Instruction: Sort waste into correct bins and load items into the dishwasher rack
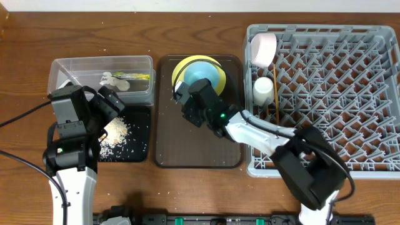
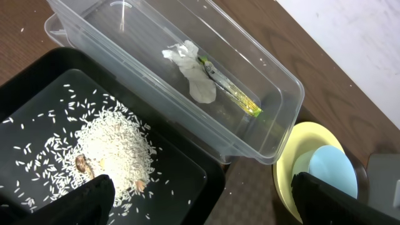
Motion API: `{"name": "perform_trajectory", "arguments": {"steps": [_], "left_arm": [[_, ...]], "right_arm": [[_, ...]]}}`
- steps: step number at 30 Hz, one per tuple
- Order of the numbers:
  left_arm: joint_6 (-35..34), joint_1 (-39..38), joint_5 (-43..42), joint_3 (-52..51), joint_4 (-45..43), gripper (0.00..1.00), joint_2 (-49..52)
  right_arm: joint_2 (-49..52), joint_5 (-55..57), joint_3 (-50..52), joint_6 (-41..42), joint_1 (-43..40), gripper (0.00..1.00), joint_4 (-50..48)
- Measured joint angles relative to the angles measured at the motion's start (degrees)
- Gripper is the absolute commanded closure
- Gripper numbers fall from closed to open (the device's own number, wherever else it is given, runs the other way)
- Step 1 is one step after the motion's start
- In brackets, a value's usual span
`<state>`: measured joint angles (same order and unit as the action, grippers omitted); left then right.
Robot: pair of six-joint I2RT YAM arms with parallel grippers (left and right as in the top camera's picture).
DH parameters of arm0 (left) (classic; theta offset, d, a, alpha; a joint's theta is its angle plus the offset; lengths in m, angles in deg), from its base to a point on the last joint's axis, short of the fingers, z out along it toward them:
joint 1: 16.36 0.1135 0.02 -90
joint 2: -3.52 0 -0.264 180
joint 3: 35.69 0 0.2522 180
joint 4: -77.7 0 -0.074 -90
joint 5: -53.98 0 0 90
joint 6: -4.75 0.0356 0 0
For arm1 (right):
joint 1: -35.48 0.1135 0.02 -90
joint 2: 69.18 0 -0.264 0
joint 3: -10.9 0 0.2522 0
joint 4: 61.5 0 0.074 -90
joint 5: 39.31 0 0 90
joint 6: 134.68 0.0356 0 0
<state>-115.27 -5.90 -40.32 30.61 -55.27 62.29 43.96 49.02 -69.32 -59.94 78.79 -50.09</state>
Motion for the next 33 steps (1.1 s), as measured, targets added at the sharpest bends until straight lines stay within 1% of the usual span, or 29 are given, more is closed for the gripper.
{"name": "perform_trajectory", "arguments": {"steps": [6, 10, 19, 25, 33], "left_arm": [[0.0, 0.0, 0.0, 0.0, 0.0, 0.06, 0.0], [0.0, 0.0, 0.0, 0.0, 0.0, 0.06, 0.0], [0.0, 0.0, 0.0, 0.0, 0.0, 0.07, 0.0], [0.0, 0.0, 0.0, 0.0, 0.0, 0.07, 0.0], [0.0, 0.0, 0.0, 0.0, 0.0, 0.07, 0.0]], "right_arm": [[3.9, 0.5, 0.0, -0.7, -0.6, 0.62, -3.4], [5.4, 1.0, 0.0, -0.8, -1.2, 0.61, -3.9], [5.8, 0.6, 0.0, -0.2, -2.2, 0.62, -3.7], [5.8, -1.9, -0.3, 4.3, -2.1, 0.60, -1.7], [3.8, -8.3, -0.9, 9.3, -1.9, 0.60, 6.0]]}}
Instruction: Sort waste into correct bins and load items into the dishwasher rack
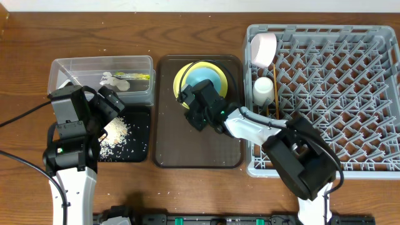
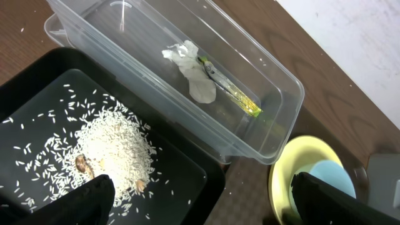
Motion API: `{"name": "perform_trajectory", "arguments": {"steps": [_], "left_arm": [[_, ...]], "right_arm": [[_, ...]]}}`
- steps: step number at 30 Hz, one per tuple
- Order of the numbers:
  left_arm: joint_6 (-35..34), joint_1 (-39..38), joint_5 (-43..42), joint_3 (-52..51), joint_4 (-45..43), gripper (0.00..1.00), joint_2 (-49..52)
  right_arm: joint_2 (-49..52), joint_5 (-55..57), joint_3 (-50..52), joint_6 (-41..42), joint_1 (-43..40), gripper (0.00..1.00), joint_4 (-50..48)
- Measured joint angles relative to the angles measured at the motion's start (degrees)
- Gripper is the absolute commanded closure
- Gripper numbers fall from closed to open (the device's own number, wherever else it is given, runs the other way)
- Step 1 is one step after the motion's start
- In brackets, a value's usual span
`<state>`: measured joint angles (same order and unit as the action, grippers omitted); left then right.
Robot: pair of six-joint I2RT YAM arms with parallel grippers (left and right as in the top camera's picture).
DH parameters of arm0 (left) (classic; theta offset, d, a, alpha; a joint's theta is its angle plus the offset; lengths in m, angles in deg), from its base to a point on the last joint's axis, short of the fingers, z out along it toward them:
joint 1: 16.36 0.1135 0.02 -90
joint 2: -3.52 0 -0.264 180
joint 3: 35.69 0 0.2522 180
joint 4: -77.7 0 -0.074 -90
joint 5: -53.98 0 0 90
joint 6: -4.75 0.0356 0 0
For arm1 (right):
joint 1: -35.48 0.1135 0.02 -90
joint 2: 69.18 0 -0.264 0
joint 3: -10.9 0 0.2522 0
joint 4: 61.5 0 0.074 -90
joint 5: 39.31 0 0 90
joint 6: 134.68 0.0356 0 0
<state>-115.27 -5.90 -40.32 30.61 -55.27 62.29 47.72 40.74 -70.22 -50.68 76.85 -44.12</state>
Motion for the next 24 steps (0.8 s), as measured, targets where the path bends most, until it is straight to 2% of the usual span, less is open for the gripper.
{"name": "perform_trajectory", "arguments": {"steps": [11, 15, 19, 24], "left_arm": [[0.0, 0.0, 0.0, 0.0, 0.0, 0.07, 0.0], [0.0, 0.0, 0.0, 0.0, 0.0, 0.07, 0.0], [0.0, 0.0, 0.0, 0.0, 0.0, 0.07, 0.0], [0.0, 0.0, 0.0, 0.0, 0.0, 0.07, 0.0]], "right_arm": [[-5.3, -9.5, 0.6, 5.4, 0.2, 0.63, 9.4], [-8.5, -9.3, 0.7, 5.6, 0.2, 0.64, 10.4], [-13.1, -8.1, 0.7, 5.6, 0.2, 0.72, 10.8], [-20.7, -4.3, -0.7, 6.3, 0.2, 0.68, 18.3]]}}
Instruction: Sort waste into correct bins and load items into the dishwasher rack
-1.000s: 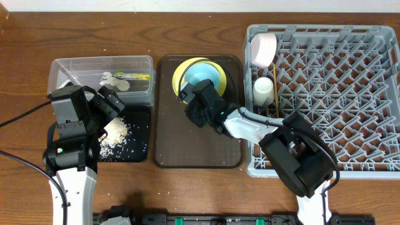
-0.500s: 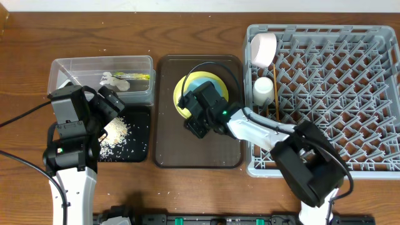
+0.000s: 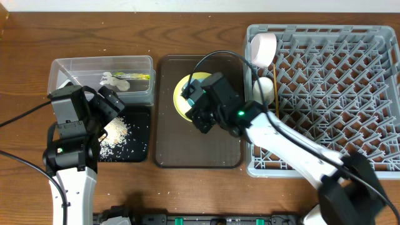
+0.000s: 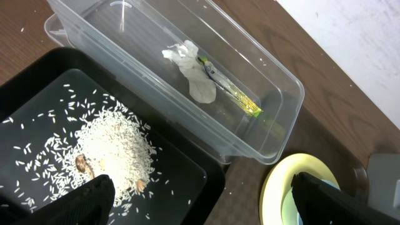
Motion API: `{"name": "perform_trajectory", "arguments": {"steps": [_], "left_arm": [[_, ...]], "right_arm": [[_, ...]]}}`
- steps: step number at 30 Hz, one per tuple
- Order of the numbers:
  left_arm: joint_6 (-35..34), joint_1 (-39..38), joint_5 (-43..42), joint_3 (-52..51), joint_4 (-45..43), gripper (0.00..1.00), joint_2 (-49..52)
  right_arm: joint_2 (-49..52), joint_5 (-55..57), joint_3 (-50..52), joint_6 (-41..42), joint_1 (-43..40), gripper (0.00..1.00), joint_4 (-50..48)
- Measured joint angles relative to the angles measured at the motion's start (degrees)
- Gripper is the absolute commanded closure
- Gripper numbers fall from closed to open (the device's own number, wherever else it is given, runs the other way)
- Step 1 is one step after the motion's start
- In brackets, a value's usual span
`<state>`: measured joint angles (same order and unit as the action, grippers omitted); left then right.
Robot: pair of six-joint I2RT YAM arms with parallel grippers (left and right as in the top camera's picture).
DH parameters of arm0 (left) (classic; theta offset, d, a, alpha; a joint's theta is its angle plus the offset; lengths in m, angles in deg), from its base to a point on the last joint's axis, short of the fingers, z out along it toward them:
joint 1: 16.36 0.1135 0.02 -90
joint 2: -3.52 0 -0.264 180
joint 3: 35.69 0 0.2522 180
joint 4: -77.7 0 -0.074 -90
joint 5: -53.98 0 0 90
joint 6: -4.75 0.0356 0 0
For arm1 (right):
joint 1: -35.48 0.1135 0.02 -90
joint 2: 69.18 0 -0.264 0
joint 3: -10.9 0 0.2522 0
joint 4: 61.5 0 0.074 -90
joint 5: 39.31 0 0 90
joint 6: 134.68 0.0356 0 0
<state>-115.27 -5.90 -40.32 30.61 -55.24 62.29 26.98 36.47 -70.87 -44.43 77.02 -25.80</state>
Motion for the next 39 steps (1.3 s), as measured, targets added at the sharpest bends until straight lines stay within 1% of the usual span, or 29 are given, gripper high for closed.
{"name": "perform_trajectory", "arguments": {"steps": [4, 5, 8, 11, 13, 14, 17, 20, 21, 23, 28, 30, 35, 39], "left_arm": [[0.0, 0.0, 0.0, 0.0, 0.0, 0.07, 0.0], [0.0, 0.0, 0.0, 0.0, 0.0, 0.06, 0.0], [0.0, 0.0, 0.0, 0.0, 0.0, 0.07, 0.0], [0.0, 0.0, 0.0, 0.0, 0.0, 0.07, 0.0], [0.0, 0.0, 0.0, 0.0, 0.0, 0.07, 0.0], [0.0, 0.0, 0.0, 0.0, 0.0, 0.07, 0.0], [0.0, 0.0, 0.0, 0.0, 0.0, 0.07, 0.0], [0.0, 0.0, 0.0, 0.0, 0.0, 0.06, 0.0], [0.0, 0.0, 0.0, 0.0, 0.0, 0.07, 0.0], [0.0, 0.0, 0.0, 0.0, 0.0, 0.07, 0.0], [0.0, 0.0, 0.0, 0.0, 0.0, 0.07, 0.0], [0.0, 0.0, 0.0, 0.0, 0.0, 0.07, 0.0], [0.0, 0.0, 0.0, 0.0, 0.0, 0.07, 0.0], [0.0, 0.0, 0.0, 0.0, 0.0, 0.06, 0.0]], "right_arm": [[-0.9, 2.7, -7.3, 0.6, -0.9, 0.68, 13.6], [-0.7, 3.1, -10.8, 0.9, -1.8, 0.67, 18.5], [0.3, 4.0, -19.9, 0.9, -4.4, 0.68, 28.7], [1.5, 4.8, -28.1, 0.9, -6.7, 0.68, 35.6], [2.0, 5.0, -31.1, 0.9, -7.5, 0.69, 38.1], [2.3, 5.2, -32.2, 0.9, -7.5, 0.69, 38.9], [3.3, 5.2, -33.0, 0.8, -7.3, 0.77, 39.8], [5.7, 5.3, -33.0, 1.0, -7.1, 0.76, 39.2], [6.8, 5.3, -33.0, 1.0, -6.9, 0.79, 38.4], [8.6, 5.3, -33.0, 1.0, -5.8, 0.91, 37.0], [10.3, 5.2, -33.0, 2.3, -3.3, 0.83, 34.1], [10.3, 5.2, -33.0, 2.4, -2.7, 0.82, 33.0], [11.7, 7.1, -33.0, 2.6, -1.6, 0.75, 32.8], [14.8, 8.8, -33.0, 2.5, -1.3, 0.75, 32.9]]}}
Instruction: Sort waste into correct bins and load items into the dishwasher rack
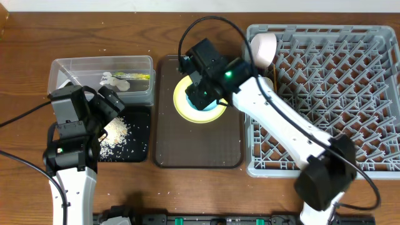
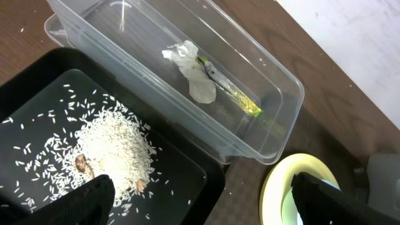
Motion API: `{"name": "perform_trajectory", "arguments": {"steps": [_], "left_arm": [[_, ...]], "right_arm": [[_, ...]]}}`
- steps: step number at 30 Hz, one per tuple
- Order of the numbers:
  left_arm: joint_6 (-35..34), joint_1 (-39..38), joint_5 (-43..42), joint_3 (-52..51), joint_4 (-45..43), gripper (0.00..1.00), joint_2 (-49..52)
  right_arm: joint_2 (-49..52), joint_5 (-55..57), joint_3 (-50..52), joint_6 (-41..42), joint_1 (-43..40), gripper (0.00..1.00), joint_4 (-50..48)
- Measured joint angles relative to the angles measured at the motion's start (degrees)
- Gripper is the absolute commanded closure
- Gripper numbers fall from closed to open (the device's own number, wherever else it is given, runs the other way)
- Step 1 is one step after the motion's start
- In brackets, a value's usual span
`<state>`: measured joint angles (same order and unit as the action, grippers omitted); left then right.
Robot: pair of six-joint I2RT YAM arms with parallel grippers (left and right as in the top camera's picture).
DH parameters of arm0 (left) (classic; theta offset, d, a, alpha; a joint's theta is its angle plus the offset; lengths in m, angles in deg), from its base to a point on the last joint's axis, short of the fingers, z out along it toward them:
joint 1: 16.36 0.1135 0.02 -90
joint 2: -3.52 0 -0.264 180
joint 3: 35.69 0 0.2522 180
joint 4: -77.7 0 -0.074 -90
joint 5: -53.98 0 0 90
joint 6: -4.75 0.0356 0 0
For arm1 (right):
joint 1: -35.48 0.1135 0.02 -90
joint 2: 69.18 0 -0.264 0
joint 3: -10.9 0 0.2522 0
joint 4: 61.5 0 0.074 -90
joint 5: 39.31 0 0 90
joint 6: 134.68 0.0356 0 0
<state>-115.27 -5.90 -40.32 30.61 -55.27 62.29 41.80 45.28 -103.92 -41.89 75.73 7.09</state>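
Note:
A yellow plate (image 1: pixel 184 107) with a blue bowl (image 1: pixel 216 107) on it lies in the middle of the brown tray (image 1: pixel 169 144). My right gripper (image 1: pixel 201 94) is down on the plate's far part, with its arm reaching in from the rack side. The wrist body hides its fingers, so I cannot tell whether they are open or shut. My left gripper (image 2: pixel 200 209) hangs open over the black bin (image 2: pixel 181 169), with nothing between its fingers (image 2: pixel 94 200). The plate's rim (image 2: pixel 275 187) shows at the lower right of the left wrist view.
Rice (image 2: pixel 112 147) lies piled in the black bin. The clear bin (image 1: pixel 69 65) behind it holds a crumpled tissue (image 2: pixel 197 78) and a green wrapper (image 2: pixel 234 97). The grey dishwasher rack (image 1: pixel 337 94) stands on the right with a pink cup (image 1: pixel 264 45) in its far-left corner.
The right arm has swung from the near right of the plate to reach over it from the back. The plate and bowl lie slightly nearer the tray's middle. The left arm is still.
The plate and bowl first sat at the tray's back edge with my right gripper at their near side. At each later moment the plate was further toward the tray's middle, with the gripper still on it. Now the arm reaches over it from the back. The left gripper stayed open above the rice.

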Motion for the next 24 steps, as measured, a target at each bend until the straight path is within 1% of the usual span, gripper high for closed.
{"name": "perform_trajectory", "arguments": {"steps": [7, 13, 24], "left_arm": [[0.0, 0.0, 0.0, 0.0, 0.0, 0.07, 0.0], [0.0, 0.0, 0.0, 0.0, 0.0, 0.07, 0.0], [0.0, 0.0, 0.0, 0.0, 0.0, 0.07, 0.0]], "right_arm": [[5.6, 1.4, 0.0, 0.0, 0.0, 0.75, -0.3], [9.3, 1.6, 0.0, 0.0, 0.0, 0.78, -1.1], [12.0, 2.0, 0.0, -0.5, 2.6, 0.77, -6.5]]}}
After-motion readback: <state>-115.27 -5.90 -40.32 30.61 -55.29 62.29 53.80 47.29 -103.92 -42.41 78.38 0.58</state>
